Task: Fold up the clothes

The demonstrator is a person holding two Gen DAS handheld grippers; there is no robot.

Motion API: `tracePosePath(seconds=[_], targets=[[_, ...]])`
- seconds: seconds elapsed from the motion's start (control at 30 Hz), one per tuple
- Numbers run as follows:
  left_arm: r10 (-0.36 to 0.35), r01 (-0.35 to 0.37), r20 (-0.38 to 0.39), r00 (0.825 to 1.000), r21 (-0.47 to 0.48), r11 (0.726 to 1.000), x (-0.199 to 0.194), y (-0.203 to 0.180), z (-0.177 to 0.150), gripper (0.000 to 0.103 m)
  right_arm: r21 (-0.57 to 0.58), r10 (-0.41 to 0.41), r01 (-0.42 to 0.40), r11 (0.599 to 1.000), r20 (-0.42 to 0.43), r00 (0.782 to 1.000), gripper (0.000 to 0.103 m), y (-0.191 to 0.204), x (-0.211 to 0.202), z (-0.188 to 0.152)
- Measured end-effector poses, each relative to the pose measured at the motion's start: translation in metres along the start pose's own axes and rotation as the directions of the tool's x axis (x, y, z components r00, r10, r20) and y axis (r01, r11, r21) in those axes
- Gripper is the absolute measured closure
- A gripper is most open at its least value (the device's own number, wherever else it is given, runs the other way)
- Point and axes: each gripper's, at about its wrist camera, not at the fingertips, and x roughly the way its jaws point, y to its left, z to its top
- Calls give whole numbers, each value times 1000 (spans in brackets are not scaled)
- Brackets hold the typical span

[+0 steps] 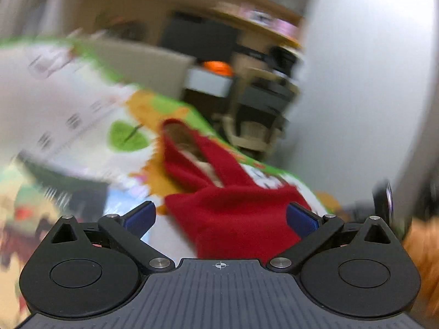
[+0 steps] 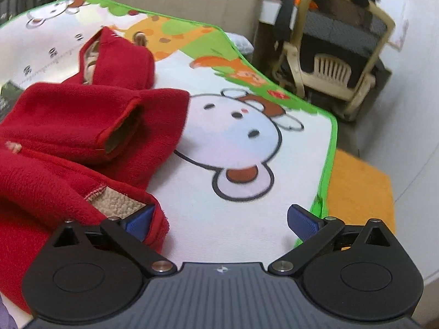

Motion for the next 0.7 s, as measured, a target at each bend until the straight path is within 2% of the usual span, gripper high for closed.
tracePosePath(seconds=[0.03, 0.1, 0.17, 0.23, 0.33, 0.4, 0.47, 0.53, 0.6, 0.67, 0.7], targets=[[-22, 22, 2, 1000, -26, 999, -2, 4, 1, 0, 16, 3, -3, 1000, 1, 1000, 1, -1, 0, -1], [-50, 51, -43, 998, 23, 998, 5, -5, -9, 0, 43, 7, -7, 999, 7, 1000, 1, -3, -3, -3], [-7, 20, -135, 991, 92, 996, 27, -23, -25, 0, 59, 2, -4, 998, 30, 1000, 2, -2, -12, -3], [59, -30, -211, 976, 136, 990, 55, -35, -41, 0, 73, 3, -8, 997, 71, 997, 2, -2, -29, -1], [102, -71, -239, 966, 137, 988, 82, -35, -54, 0, 117, 35, -60, 991, 198, 979, 2, -12, -79, -2], [123, -100, -222, 967, 115, 988, 89, -28, -53, 0, 156, 60, -108, 982, 282, 958, 2, -20, -110, -6], [153, -135, -204, 967, 99, 986, 94, -21, -52, 0, 182, 101, -168, 969, 330, 939, 2, -22, -128, -11], [180, -162, -201, 963, 100, 982, 102, -18, -51, 0, 157, 158, -218, 963, 324, 933, 2, -14, -125, -16], [196, -176, -203, 959, 113, 978, 105, -20, -54, 0, 117, 193, -234, 965, 286, 939, 4, 3, -107, -18], [188, -172, -199, 962, 95, 981, 105, -19, -57, 0, 118, 228, -259, 959, 229, 947, 5, 19, -79, -18], [156, -147, -192, 969, 64, 987, 101, -17, -58, 0, 139, 251, -282, 949, 204, 946, 6, 23, -63, -18]])
